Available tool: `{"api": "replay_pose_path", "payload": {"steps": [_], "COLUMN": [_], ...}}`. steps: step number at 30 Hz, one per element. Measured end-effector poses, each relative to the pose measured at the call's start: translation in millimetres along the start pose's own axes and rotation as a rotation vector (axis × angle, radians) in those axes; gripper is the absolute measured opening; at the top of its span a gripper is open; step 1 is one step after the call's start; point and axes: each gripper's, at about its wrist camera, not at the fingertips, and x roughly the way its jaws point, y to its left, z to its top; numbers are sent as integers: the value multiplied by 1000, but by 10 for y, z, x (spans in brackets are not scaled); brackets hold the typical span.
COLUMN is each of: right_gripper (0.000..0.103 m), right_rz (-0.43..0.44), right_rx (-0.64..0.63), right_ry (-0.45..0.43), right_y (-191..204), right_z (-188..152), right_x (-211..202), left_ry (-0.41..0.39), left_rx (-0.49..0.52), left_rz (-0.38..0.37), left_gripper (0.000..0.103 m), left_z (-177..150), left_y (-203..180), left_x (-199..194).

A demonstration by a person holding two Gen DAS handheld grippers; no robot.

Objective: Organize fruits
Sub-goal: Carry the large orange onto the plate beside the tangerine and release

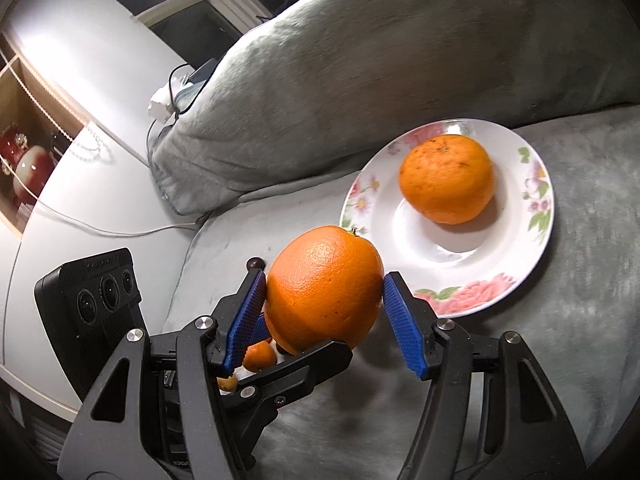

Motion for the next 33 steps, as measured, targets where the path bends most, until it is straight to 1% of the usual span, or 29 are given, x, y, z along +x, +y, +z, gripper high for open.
{"api": "replay_pose_path", "payload": {"steps": [8, 20, 23, 27, 33], "right_gripper": [64, 65, 65, 65, 67], "right_rz": [1, 16, 16, 16, 2], "right_rx": [19, 61, 43, 47, 45], "right_ry": [10, 24, -18, -67, -130], "right_y": [-104, -165, -143, -139, -131], "right_z": [86, 235, 261, 313, 348], "right_x": [48, 198, 108, -58, -302], "left_ry": [10, 19, 4, -35, -70], "left_rx": [-19, -54, -57, -39, -30], "left_rz": [9, 33, 28, 33, 39], "left_gripper": [61, 61, 58, 58, 58], "left_z": [60, 152, 153, 189, 197], "left_y": [-5, 92, 100, 67, 82], "left_x": [105, 165, 134, -5, -183]}}
